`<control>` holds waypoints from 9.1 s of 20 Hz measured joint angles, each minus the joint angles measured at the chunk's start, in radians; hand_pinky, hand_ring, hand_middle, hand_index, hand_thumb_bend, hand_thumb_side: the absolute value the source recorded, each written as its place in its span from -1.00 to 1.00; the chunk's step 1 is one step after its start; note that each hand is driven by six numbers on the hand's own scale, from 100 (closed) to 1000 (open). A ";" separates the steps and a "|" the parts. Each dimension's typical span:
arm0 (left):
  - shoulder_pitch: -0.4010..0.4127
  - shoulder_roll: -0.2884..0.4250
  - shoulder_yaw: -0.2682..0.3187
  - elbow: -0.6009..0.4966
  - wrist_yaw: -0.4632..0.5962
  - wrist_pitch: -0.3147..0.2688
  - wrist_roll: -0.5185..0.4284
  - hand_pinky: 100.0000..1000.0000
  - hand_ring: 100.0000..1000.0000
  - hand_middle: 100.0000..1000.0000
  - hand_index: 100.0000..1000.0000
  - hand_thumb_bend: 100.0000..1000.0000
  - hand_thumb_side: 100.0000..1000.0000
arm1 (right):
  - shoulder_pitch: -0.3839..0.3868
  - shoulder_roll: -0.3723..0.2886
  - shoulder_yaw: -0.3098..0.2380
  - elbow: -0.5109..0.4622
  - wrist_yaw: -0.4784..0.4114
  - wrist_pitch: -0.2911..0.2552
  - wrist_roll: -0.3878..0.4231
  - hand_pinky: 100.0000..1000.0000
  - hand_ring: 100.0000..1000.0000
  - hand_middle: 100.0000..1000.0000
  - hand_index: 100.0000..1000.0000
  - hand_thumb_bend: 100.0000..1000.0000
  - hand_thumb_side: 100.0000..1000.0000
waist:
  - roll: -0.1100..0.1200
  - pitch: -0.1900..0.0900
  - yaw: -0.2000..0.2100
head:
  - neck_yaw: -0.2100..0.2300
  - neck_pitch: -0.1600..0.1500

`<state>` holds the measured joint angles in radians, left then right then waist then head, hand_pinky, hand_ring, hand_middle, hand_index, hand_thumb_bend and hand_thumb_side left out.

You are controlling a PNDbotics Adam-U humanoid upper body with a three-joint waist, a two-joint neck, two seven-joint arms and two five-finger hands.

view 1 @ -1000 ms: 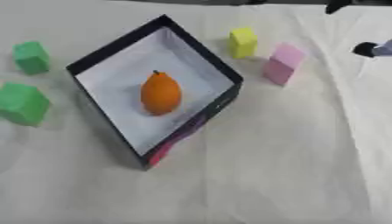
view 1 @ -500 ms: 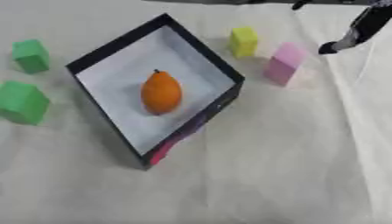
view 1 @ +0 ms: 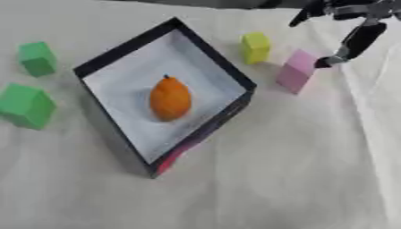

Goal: Pick up objects on the table and place them in the box.

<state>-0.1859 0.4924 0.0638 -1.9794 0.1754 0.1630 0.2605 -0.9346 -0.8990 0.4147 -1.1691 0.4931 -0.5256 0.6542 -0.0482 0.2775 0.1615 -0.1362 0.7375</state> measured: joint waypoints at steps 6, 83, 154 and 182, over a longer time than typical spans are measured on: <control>-0.017 0.001 0.000 0.000 0.000 0.000 0.000 0.63 0.47 0.55 0.63 -0.84 0.65 | 0.048 -0.024 -0.002 -0.026 0.020 -0.028 -0.028 0.88 0.83 0.74 0.88 -0.25 -0.53 | -0.026 0.025 0.026 | -0.012 -0.014; -0.035 0.015 -0.006 0.000 -0.019 -0.001 -0.017 0.65 0.44 0.56 0.63 -0.92 0.75 | 0.169 -0.146 -0.051 -0.122 0.130 -0.052 -0.052 0.76 0.66 0.46 0.63 -0.25 -0.55 | -0.056 0.096 0.087 | -0.088 -0.089; -0.033 -0.025 0.089 0.000 0.044 -0.060 0.140 0.65 0.44 0.55 0.62 -0.87 0.60 | -0.307 0.470 0.069 0.083 0.236 0.012 0.012 0.82 0.76 0.63 0.89 -0.22 0.00 | -0.040 0.034 0.103 | -0.186 -0.035; -0.008 -0.025 0.074 0.000 0.029 -0.053 0.114 0.65 0.43 0.54 0.62 -0.89 0.63 | -0.144 0.107 -0.064 -0.006 0.025 0.100 0.100 0.83 0.80 0.67 0.93 -0.22 -0.37 | -0.040 0.034 0.084 | -0.130 -0.089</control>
<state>-0.1944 0.4674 0.1379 -1.9795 0.2044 0.1102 0.3747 -1.0789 -0.7915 0.3506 -1.1747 0.5184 -0.4252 0.7543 -0.0881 0.3118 0.2452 -0.2658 0.6480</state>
